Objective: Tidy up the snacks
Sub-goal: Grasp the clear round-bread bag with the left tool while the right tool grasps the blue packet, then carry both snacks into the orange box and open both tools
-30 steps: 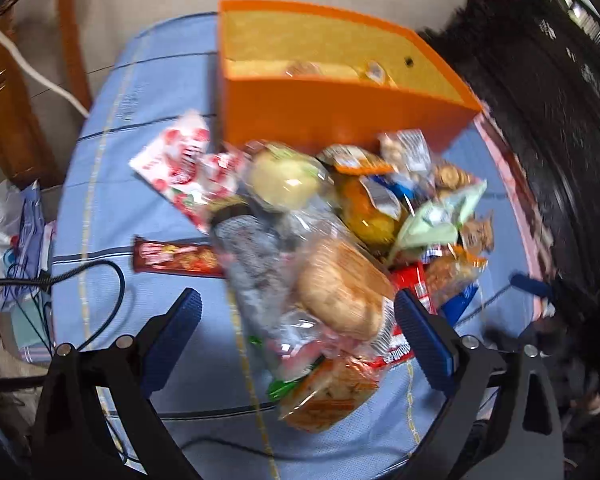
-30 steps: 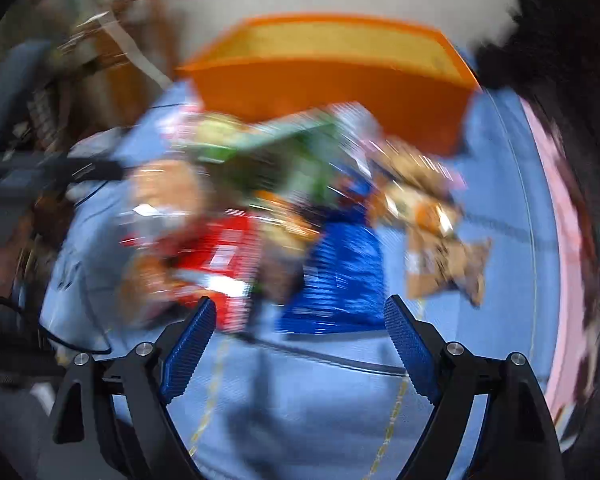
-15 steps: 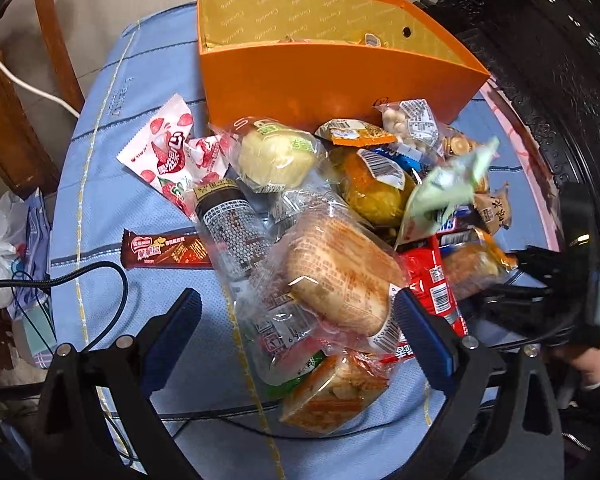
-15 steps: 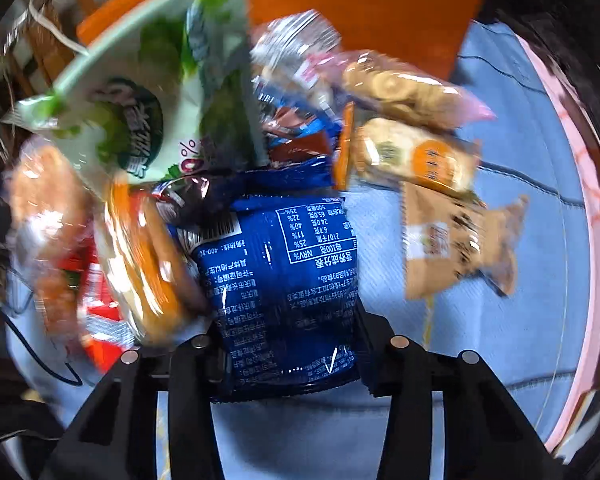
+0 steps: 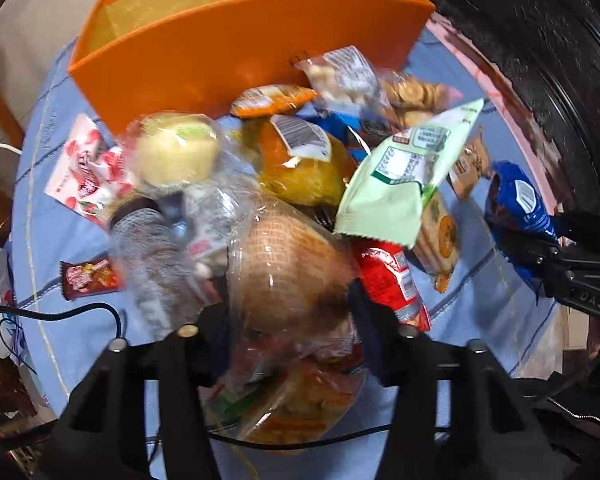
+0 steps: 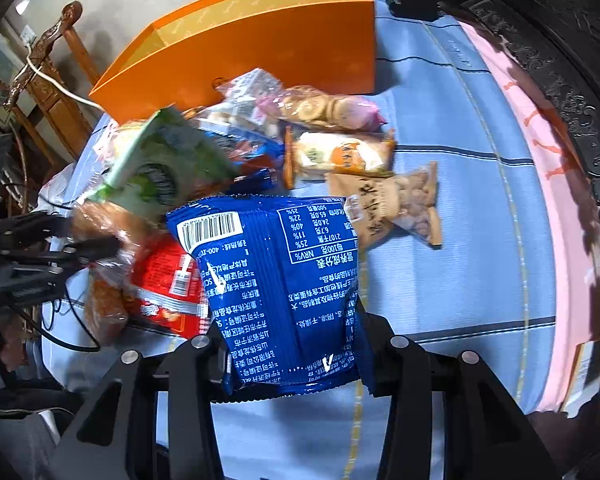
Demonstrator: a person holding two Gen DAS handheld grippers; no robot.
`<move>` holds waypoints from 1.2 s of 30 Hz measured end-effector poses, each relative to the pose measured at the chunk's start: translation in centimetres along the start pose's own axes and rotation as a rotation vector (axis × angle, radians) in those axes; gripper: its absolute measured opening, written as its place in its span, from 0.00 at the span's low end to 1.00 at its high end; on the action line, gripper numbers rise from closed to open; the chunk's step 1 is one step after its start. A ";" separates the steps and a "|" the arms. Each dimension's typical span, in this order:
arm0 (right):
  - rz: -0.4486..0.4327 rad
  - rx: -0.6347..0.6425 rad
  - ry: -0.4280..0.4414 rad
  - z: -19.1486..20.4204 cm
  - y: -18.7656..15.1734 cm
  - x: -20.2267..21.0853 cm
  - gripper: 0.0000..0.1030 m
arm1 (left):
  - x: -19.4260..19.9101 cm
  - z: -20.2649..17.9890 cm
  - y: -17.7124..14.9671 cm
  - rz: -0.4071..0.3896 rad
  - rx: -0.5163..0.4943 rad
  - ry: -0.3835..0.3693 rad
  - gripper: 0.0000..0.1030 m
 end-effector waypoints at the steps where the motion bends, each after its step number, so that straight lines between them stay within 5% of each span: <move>1: -0.002 0.004 0.002 0.6 0.1 -0.3 0.44 | 0.6 0.0 0.0 -0.023 0.009 -0.014 0.37; 8: -0.085 0.005 0.051 2.2 1.3 2.6 0.44 | 6.8 3.3 0.1 -0.183 0.137 -0.116 0.35; 14: -0.183 0.035 0.099 3.7 4.5 5.2 0.44 | 10.8 5.2 1.7 -0.280 0.188 -0.122 0.35; 23: -0.320 0.044 0.125 4.5 12.6 7.2 0.44 | 13.5 7.9 10.2 -0.381 0.229 -0.106 0.35; 32: -0.346 -0.015 0.125 4.5 23.3 3.6 0.47 | 9.8 10.3 19.9 -0.333 0.312 -0.075 0.36; 33: -0.343 -0.026 0.120 4.4 24.6 2.5 0.48 | 9.1 10.7 20.5 -0.324 0.326 -0.075 0.41; 35: -0.311 -0.042 0.077 4.4 26.0 1.0 0.71 | 7.6 11.4 21.1 -0.278 0.383 -0.019 0.81; 36: -0.306 -0.048 0.059 4.4 26.1 0.6 0.72 | 7.3 11.7 21.0 -0.266 0.406 0.020 0.96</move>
Point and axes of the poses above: each gripper's, at about its wrist camera, not at the fingertips, and x roughly against the way its jaws point, z to its left, y to its top, the point moved 2 cm from there along -x, roughly the way its jaws point, and after that the axes turned 4 degrees about y, right-handed, at the moved point
